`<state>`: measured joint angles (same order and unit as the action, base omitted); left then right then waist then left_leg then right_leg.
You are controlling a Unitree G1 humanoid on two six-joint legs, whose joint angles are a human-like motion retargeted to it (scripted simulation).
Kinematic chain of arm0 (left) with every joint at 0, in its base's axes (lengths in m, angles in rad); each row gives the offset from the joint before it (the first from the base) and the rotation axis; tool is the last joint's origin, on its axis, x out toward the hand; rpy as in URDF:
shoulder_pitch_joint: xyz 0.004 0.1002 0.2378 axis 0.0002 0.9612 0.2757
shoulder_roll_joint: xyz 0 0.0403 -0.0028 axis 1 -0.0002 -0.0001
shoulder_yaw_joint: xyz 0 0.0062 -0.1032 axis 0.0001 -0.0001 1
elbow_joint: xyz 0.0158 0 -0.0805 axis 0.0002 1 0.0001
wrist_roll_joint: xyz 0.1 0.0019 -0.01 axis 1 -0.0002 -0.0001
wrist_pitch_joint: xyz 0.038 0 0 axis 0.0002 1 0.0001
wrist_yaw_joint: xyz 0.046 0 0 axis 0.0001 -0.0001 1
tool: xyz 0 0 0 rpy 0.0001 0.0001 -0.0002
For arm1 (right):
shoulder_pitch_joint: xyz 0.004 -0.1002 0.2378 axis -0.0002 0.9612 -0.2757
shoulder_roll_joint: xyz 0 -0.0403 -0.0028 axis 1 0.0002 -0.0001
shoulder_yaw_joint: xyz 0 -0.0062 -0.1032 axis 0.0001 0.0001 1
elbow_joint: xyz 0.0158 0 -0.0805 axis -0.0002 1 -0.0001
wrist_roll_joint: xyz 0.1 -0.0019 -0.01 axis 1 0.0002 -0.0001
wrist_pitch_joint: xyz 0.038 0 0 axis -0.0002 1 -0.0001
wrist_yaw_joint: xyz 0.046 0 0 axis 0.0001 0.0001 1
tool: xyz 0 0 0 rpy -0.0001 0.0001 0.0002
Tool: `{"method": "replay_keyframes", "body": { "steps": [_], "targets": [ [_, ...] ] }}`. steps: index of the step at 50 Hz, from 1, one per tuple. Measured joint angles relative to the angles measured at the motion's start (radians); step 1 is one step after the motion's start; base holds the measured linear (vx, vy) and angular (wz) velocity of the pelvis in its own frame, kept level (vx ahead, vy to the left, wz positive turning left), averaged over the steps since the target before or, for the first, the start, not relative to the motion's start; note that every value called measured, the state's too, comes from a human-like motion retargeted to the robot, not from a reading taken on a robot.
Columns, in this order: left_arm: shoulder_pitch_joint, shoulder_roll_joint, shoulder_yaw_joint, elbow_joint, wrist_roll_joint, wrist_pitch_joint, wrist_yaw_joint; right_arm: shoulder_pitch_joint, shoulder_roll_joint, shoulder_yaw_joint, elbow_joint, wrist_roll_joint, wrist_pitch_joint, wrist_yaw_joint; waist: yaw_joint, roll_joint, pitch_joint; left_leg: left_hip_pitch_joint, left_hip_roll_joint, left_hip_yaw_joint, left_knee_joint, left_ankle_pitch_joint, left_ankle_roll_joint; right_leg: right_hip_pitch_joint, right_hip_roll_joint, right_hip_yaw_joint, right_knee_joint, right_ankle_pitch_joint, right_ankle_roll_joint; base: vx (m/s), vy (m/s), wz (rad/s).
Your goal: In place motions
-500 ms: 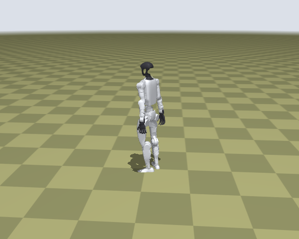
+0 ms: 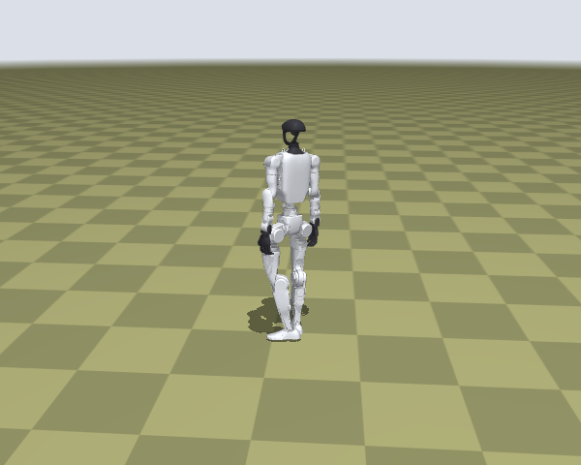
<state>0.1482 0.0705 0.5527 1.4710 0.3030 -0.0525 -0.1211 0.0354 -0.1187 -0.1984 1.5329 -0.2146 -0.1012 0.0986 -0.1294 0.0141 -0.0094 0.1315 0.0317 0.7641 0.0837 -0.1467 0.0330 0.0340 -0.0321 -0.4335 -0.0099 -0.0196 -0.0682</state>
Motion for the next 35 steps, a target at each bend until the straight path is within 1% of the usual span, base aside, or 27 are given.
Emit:
{"method": "replay_keyframes", "body": {
  "steps": [2,5,8,10,13,15,18,20,22,23,25,26,27,28,30,32,35],
  "targets": [
    [0.002,0.002,0.006,0.008,-0.005,0.002,0.005,-0.004,-0.003,-0.003,0.010,-0.001,0.003,-0.004,0.004,-0.013,-0.005,0.002,0.012,0.024,0.050,-0.006,0.007,0.000,-0.008,0.018,-0.001,0.004,-0.001,0.01,-0.15,-0.60],
    [0.002,0.005,0.020,0.012,-0.012,0.004,0.013,-0.012,-0.002,-0.003,0.012,0.001,0.003,-0.004,0.008,-0.053,-0.006,-0.020,0.052,0.044,0.204,-0.007,0.042,0.006,-0.042,0.045,-0.007,0.013,0.005,-0.02,-0.20,-0.65],
    [-0.006,0.007,0.021,0.006,-0.016,0.005,0.016,-0.017,-0.002,-0.015,0.002,0.006,0.000,-0.001,0.017,-0.094,0.003,-0.103,0.128,-0.004,0.472,-0.023,0.143,0.012,-0.082,0.069,-0.010,0.023,0.011,-0.03,-0.16,-0.48],
    [-0.014,0.006,0.011,0.000,-0.021,0.004,0.015,-0.018,-0.010,-0.030,-0.002,0.009,-0.002,0.003,0.030,-0.094,0.013,-0.184,0.160,-0.113,0.626,-0.036,0.204,0.013,-0.081,0.080,-0.013,0.031,0.008,0.00,-0.12,-0.43],
    [-0.022,-0.006,-0.003,-0.005,-0.028,0.000,0.018,-0.020,-0.031,-0.044,-0.001,0.005,0.000,-0.001,0.073,-0.078,0.031,-0.282,0.082,-0.355,0.664,0.001,0.145,0.015,-0.062,0.115,-0.014,0.042,-0.003,0.01,-0.02,-0.83],
    [-0.028,-0.015,-0.009,-0.010,-0.030,-0.002,0.018,-0.025,-0.043,-0.052,0.002,0.002,0.002,-0.007,0.100,-0.074,0.047,-0.304,0.035,-0.437,0.636,0.002,0.117,0.018,-0.059,0.141,-0.013,0.047,-0.006,0.00,0.00,-0.97],
    [-0.022,-0.024,-0.019,-0.024,-0.015,-0.011,0.014,-0.029,-0.057,-0.058,0.003,0.004,0.003,-0.012,0.121,-0.060,0.064,-0.301,-0.017,-0.527,0.506,0.002,0.079,0.023,-0.049,0.180,-0.013,0.052,-0.006,0.04,0.03,-0.90],
    [-0.015,-0.026,-0.026,-0.028,0.001,-0.013,0.015,-0.028,-0.063,-0.062,0.005,0.005,0.005,-0.012,0.126,-0.038,0.064,-0.294,-0.060,-0.635,0.379,0.019,0.039,0.025,-0.028,0.199,-0.014,0.054,-0.007,0.11,0.06,-0.73],
    [-0.005,-0.026,-0.032,-0.024,0.017,-0.013,0.019,-0.025,-0.065,-0.067,0.008,0.008,0.007,-0.013,0.136,-0.010,0.060,-0.273,-0.097,-0.776,0.223,0.062,-0.014,0.028,0.004,0.221,-0.014,0.051,-0.012,0.14,0.08,-0.76],
    [-0.001,-0.026,-0.034,-0.020,0.023,-0.012,0.021,-0.022,-0.065,-0.070,0.011,0.010,0.008,-0.014,0.142,0.004,0.059,-0.260,-0.105,-0.833,0.148,0.105,-0.037,0.032,0.021,0.231,-0.013,0.049,-0.015,0.17,0.10,-0.65],
    [0.014,-0.028,-0.036,-0.012,0.031,-0.008,0.024,-0.012,-0.063,-0.073,0.018,0.013,0.009,-0.017,0.134,0.008,0.045,-0.224,-0.144,-0.934,0.076,0.110,-0.040,0.034,0.023,0.244,-0.010,0.046,-0.016,0.20,0.09,-0.35],
    [0.016,-0.027,-0.028,-0.005,0.034,-0.003,0.021,-0.013,-0.061,-0.070,0.023,0.015,0.012,-0.016,0.121,0.013,0.036,-0.226,-0.092,-0.810,0.081,0.104,-0.054,0.031,0.027,0.245,-0.008,0.044,-0.018,0.20,0.08,-0.17],
    [0.019,-0.026,-0.021,0.000,0.037,0.001,0.020,-0.012,-0.058,-0.067,0.027,0.018,0.014,-0.017,0.111,0.016,0.029,-0.225,-0.061,-0.734,0.075,0.107,-0.065,0.028,0.030,0.248,-0.006,0.042,-0.019,0.18,0.08,-0.24],
    [0.024,-0.026,-0.015,0.003,0.038,0.005,0.021,-0.008,-0.051,-0.063,0.028,0.022,0.013,-0.020,0.107,0.017,0.022,-0.215,-0.070,-0.753,0.048,0.126,-0.073,0.025,0.031,0.256,-0.003,0.040,-0.020,0.16,0.07,-0.07],
    [0.026,-0.023,-0.008,0.001,0.034,0.008,0.028,-0.006,-0.039,-0.062,0.031,0.038,0.010,-0.021,0.065,0.017,0.019,-0.194,-0.080,-0.762,0.016,0.140,-0.067,0.029,0.024,0.227,0.000,0.032,-0.018,0.11,0.06,0.25],
    [0.031,-0.022,0.000,-0.006,0.026,0.004,0.040,0.000,-0.030,-0.055,0.032,0.044,0.007,-0.010,0.077,0.010,0.022,-0.176,-0.077,-0.729,-0.007,0.149,-0.068,0.036,0.020,0.251,0.002,0.032,-0.019,0.14,0.07,-0.46],
    [0.039,-0.020,0.005,-0.006,0.020,0.003,0.053,0.021,-0.022,-0.044,0.030,0.026,0.008,-0.003,0.099,0.019,0.006,-0.138,-0.094,-0.721,-0.062,0.163,-0.048,0.036,0.027,0.277,0.005,0.032,-0.018,0.19,0.10,-0.57]
  ]
}}
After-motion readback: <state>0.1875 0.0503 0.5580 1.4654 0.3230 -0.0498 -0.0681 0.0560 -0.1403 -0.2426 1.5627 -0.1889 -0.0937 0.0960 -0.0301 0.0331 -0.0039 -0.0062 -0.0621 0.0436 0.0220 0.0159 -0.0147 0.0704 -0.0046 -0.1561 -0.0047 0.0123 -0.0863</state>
